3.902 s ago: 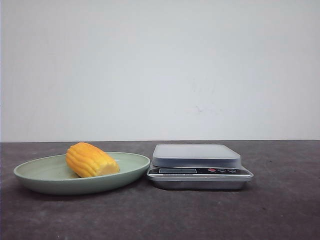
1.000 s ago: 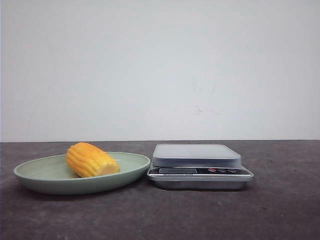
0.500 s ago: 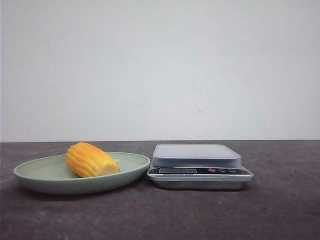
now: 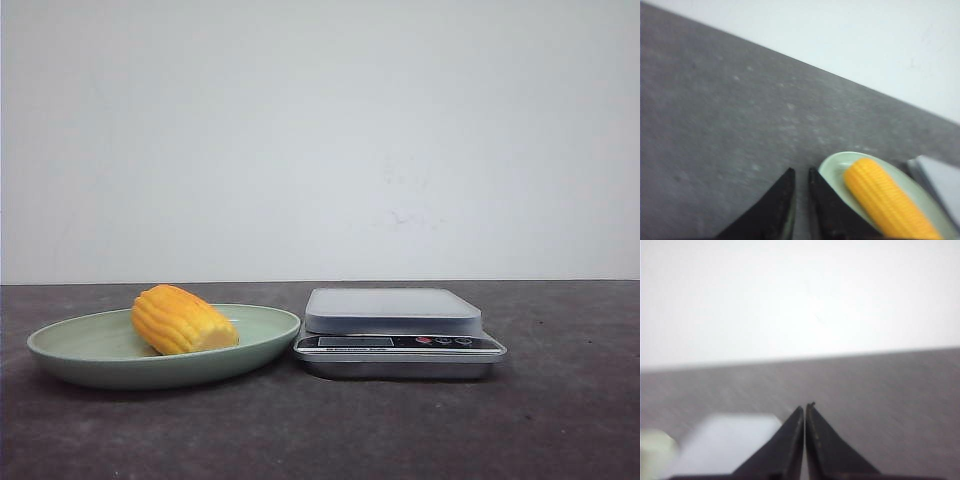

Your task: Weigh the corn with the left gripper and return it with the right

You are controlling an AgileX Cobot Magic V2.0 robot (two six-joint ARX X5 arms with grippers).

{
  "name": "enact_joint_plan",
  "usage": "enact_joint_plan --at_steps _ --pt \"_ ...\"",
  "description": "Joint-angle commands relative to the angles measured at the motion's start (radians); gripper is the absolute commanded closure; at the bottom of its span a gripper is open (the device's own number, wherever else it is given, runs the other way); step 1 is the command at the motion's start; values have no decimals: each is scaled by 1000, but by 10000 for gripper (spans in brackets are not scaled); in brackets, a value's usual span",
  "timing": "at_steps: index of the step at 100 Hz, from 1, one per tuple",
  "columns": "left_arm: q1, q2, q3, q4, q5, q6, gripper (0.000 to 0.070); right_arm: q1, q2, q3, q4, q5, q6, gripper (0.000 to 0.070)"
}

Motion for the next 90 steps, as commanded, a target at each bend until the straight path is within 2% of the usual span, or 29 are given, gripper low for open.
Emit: enact_joint_plan --at_steps 1,6,12,24,34,48,66,75,83,90 --pt "1 -1 34 20 42 -171 696 3 -2 5 60 -33 187 700" --pt "1 -1 52 20 90 -213 696 3 -2 26 53 -58 231 700" --pt "1 -1 83 20 154 -222 695 3 -2 75 -5 -90 245 700" --pt "1 1 159 3 242 -203 694 3 2 238 -251 -89 221 700" --pt "1 21 259 -76 248 -154 693 3 58 389 -437 -60 129 700" --pt "1 166 451 -187 234 -65 691 3 203 583 -566 -64 39 700" --pt "-2 505 692 -169 250 11 691 3 414 809 -614 -62 3 700" --pt "-11 643 805 -173 277 11 691 3 502 897 -609 -65 -23 700" --pt "-27 725 911 -228 283 14 691 3 560 965 -621 -71 -50 700" --pt "-43 775 1010 -318 274 49 691 3 597 1016 -639 -97 -65 700"
